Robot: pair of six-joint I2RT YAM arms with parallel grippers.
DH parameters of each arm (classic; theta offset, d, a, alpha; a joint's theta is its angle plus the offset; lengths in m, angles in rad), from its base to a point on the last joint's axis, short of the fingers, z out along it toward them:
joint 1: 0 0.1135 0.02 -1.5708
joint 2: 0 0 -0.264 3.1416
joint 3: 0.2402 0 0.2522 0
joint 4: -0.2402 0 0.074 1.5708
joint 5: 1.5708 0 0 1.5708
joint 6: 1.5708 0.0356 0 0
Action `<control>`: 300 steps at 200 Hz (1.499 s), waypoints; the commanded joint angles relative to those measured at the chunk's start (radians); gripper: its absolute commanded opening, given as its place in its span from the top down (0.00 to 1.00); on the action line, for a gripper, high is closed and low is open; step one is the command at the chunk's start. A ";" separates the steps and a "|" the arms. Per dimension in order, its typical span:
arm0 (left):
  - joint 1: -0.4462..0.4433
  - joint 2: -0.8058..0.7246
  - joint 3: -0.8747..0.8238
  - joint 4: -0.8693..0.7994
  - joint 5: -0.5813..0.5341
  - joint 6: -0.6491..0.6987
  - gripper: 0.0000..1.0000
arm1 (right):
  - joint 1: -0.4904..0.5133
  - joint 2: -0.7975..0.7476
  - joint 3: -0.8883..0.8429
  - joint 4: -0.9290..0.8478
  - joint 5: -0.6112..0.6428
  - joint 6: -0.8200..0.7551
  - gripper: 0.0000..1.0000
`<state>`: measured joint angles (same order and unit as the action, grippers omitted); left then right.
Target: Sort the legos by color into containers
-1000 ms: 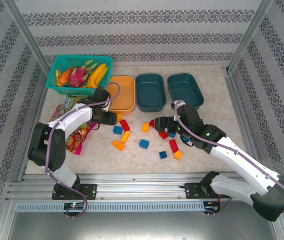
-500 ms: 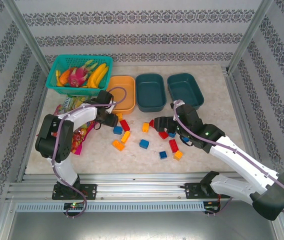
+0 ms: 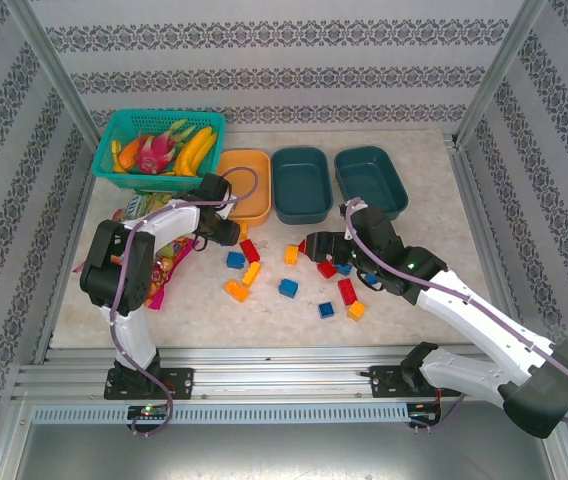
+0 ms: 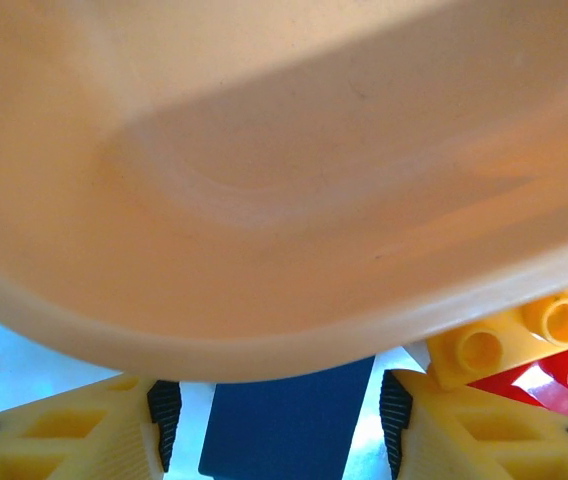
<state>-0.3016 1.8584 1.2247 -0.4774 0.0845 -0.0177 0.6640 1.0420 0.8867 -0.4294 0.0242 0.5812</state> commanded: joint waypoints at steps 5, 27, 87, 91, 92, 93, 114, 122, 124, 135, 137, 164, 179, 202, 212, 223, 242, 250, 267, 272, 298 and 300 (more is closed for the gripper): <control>-0.012 0.031 0.028 0.004 0.023 0.019 0.48 | 0.002 -0.027 -0.015 0.050 -0.015 0.029 0.09; -0.012 0.041 0.036 -0.015 0.024 0.016 0.50 | 0.002 -0.022 -0.013 0.045 -0.013 0.029 0.09; -0.012 0.042 0.028 -0.032 0.027 -0.002 0.59 | -0.005 -0.020 -0.017 0.043 -0.010 0.033 0.09; -0.012 0.038 0.025 -0.028 0.025 -0.005 0.60 | -0.006 -0.019 -0.016 0.044 -0.010 0.033 0.09; -0.012 0.036 0.024 -0.027 0.025 -0.006 0.60 | -0.005 -0.019 -0.015 0.044 -0.010 0.033 0.09; -0.012 0.036 0.023 -0.026 0.026 -0.007 0.61 | -0.005 -0.019 -0.015 0.044 -0.011 0.033 0.09; -0.011 0.008 0.005 -0.014 0.010 -0.025 0.68 | -0.007 -0.020 -0.016 0.044 -0.012 0.029 0.08; -0.013 -0.005 0.000 -0.024 0.000 -0.034 0.68 | -0.008 -0.022 -0.015 0.043 -0.014 0.030 0.09; -0.013 -0.009 -0.001 -0.026 -0.002 -0.037 0.68 | -0.007 -0.023 -0.016 0.044 -0.014 0.030 0.09; -0.013 -0.035 -0.014 -0.046 -0.017 -0.050 0.69 | -0.007 -0.027 -0.014 0.046 -0.018 0.030 0.08; -0.013 -0.043 -0.017 -0.050 -0.019 -0.052 0.69 | -0.007 -0.027 -0.013 0.049 -0.019 0.029 0.08; -0.014 -0.166 -0.080 -0.101 -0.027 -0.107 0.69 | -0.006 -0.051 -0.014 0.118 -0.068 0.029 0.08; -0.016 -0.240 -0.100 -0.142 -0.016 -0.144 0.69 | -0.006 -0.062 -0.017 0.179 -0.091 0.035 0.08; -0.019 -0.312 -0.051 -0.225 0.008 -0.190 0.69 | -0.007 -0.049 -0.002 0.222 -0.085 0.043 0.07; -0.020 -0.313 -0.004 -0.250 0.015 -0.202 0.68 | -0.008 -0.035 0.012 0.229 -0.074 0.044 0.07; -0.019 -0.284 0.061 -0.271 0.023 -0.206 0.68 | -0.009 -0.014 0.022 0.246 -0.066 0.042 0.07; -0.019 -0.164 0.205 -0.307 0.034 -0.205 0.67 | -0.013 0.025 0.038 0.279 -0.046 0.050 0.06; -0.019 -0.105 0.279 -0.324 0.035 -0.206 0.67 | -0.016 0.044 0.052 0.282 -0.032 0.057 0.06; -0.018 0.027 0.433 -0.359 0.026 -0.210 0.67 | -0.027 0.082 0.080 0.285 -0.003 0.080 0.06; -0.018 0.066 0.477 -0.369 0.021 -0.210 0.67 | -0.032 0.091 0.087 0.288 0.003 0.085 0.06; -0.017 0.274 0.699 -0.437 0.009 -0.209 0.66 | -0.057 0.123 0.116 0.266 0.033 0.111 0.06; -0.016 0.290 0.713 -0.442 0.008 -0.209 0.66 | -0.061 0.125 0.117 0.263 0.036 0.112 0.06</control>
<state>-0.3084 1.9976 1.7878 -0.7887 0.1047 -0.2104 0.6273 1.1500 0.9527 -0.1787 0.0013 0.6529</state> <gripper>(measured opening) 0.345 0.936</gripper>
